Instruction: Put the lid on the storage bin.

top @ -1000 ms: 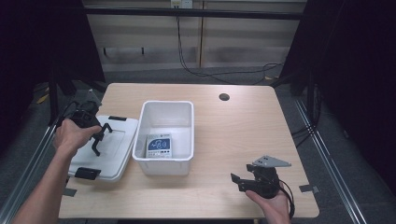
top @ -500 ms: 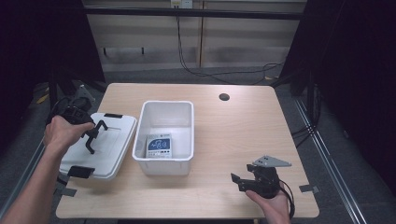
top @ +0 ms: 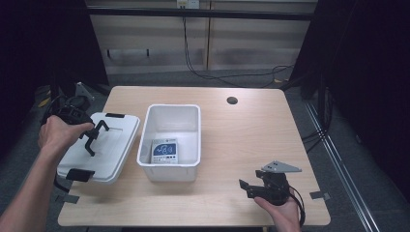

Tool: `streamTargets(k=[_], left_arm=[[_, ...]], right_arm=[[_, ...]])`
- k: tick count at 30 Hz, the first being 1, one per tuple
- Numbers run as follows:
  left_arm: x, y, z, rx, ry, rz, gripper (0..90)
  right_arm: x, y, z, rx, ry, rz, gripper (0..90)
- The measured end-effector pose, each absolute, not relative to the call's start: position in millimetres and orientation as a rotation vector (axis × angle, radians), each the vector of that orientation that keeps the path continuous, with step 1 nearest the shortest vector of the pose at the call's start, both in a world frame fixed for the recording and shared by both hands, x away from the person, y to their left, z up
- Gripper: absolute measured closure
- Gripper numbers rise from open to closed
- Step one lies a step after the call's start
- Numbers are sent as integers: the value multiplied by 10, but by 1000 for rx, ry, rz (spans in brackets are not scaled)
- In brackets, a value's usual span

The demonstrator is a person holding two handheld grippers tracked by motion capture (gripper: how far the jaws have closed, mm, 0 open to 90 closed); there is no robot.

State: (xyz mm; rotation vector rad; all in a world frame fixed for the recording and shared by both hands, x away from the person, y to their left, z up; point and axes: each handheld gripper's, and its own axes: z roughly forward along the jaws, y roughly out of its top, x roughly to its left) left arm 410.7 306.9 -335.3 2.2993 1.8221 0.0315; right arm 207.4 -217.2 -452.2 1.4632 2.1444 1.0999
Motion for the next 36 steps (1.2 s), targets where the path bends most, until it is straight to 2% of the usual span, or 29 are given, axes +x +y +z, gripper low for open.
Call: streamTargets(k=[25, 36], left_arm=[[4111, 2930, -2908, 2251, 1850, 133, 848], [4128, 2730, -2749, 2206, 1915, 156, 849]], right_arm=[[2080, -2166, -4525, 1461, 2155, 1094, 273], [2078, -2169, -4525, 1465, 2157, 1098, 273]])
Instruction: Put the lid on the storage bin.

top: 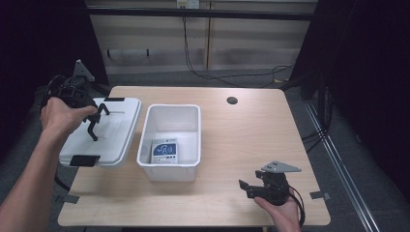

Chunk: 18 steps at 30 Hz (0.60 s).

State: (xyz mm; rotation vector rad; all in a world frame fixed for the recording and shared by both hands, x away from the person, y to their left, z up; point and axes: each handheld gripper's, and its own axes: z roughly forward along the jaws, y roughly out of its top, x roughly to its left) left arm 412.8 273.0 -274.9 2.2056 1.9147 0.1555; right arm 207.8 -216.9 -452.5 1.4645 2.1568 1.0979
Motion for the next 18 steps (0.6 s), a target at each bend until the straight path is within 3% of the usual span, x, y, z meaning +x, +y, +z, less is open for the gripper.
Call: streamTargets(k=[18], left_arm=[[4175, 2390, -2615, 2160, 1930, 126, 849]], right_arm=[[2077, -2160, -4528, 1467, 2163, 1094, 273]])
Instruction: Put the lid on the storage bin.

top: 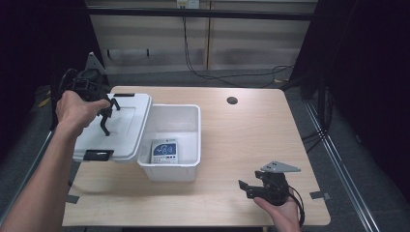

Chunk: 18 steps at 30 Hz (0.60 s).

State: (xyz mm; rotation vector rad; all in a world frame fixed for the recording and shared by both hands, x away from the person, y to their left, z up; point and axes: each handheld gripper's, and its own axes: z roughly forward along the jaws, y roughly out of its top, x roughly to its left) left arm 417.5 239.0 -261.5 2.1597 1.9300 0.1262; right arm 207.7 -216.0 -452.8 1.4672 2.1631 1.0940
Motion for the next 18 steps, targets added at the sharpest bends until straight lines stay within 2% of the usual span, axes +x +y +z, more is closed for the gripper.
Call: streamTargets(k=[18], left_arm=[[4207, 2036, -2623, 2091, 1977, 76, 848]], right_arm=[[2065, -2156, -4521, 1462, 2165, 1095, 271]])
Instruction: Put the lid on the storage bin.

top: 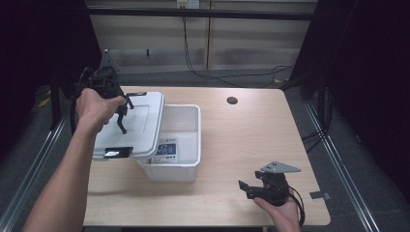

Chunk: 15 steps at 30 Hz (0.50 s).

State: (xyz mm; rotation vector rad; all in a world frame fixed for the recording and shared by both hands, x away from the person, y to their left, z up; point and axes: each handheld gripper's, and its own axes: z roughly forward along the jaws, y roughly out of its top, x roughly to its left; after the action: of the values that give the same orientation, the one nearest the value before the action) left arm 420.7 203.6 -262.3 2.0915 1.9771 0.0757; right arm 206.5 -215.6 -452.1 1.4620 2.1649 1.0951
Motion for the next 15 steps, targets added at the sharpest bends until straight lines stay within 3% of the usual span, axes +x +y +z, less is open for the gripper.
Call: streamTargets(k=[15], left_arm=[[4178, 1840, -2522, 2094, 1985, 101, 848]], right_arm=[[2061, -2164, -4517, 1460, 2163, 1097, 272]])
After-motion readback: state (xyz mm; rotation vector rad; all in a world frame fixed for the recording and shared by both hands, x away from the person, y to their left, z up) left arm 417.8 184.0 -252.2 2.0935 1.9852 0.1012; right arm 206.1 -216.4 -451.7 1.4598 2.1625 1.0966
